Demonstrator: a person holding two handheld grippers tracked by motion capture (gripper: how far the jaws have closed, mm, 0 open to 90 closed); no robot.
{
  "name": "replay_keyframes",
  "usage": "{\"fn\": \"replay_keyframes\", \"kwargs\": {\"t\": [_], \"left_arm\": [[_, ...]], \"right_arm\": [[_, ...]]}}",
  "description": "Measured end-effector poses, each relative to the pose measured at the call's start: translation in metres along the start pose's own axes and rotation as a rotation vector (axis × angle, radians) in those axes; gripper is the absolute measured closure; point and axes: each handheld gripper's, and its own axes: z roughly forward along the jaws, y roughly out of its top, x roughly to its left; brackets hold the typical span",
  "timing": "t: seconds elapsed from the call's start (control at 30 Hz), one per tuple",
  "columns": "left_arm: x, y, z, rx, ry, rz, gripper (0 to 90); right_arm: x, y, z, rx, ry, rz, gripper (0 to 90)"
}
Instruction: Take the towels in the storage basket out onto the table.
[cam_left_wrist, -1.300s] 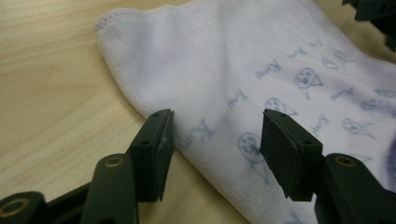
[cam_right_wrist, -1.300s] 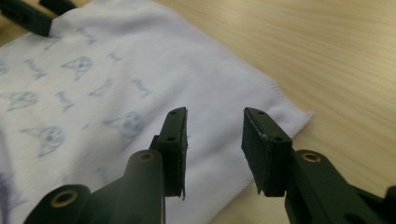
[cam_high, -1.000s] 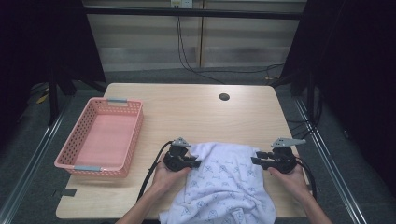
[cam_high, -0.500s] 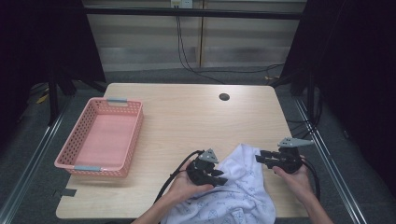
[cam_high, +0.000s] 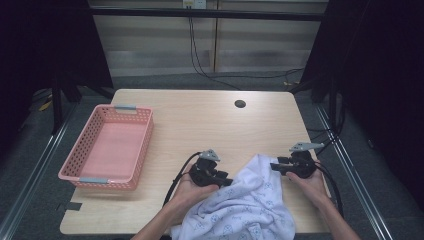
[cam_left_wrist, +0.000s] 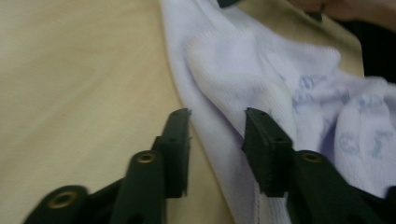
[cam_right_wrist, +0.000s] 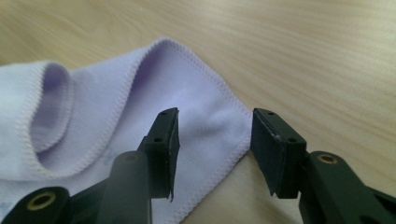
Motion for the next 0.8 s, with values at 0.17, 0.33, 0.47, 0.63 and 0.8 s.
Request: {"fn": "replay_keyframes", "kwargs": {"t": [0.17,0.33,0.47,0.63,0.8], "left_arm": [[-0.018,-0.002,0.008,0.039,-0.017,0.066,46.0],[-0.026,-0.007,0.004,0.067,-0.055,0.100,55.8],[-0.037,-0.010,-0.001,0.052,-0.085,0.123,75.6],[-0.038,-0.007,-0.022,-0.039,-0.058,0.113,88.0],[-0.036,0.001,-0.053,-0.151,-0.055,0.093,88.3]], "right_arm": [[0.006,-0.004,0.001,-0.009,0.010,-0.033,60.9],[0.013,-0.005,-0.003,-0.004,0.090,-0.030,86.5],[0.013,0.001,-0.018,-0.091,0.080,-0.006,88.1],[0.010,0.002,-0.031,-0.149,0.070,0.019,88.3],[0.010,0.005,-0.034,-0.171,0.072,0.024,88.3]]}}
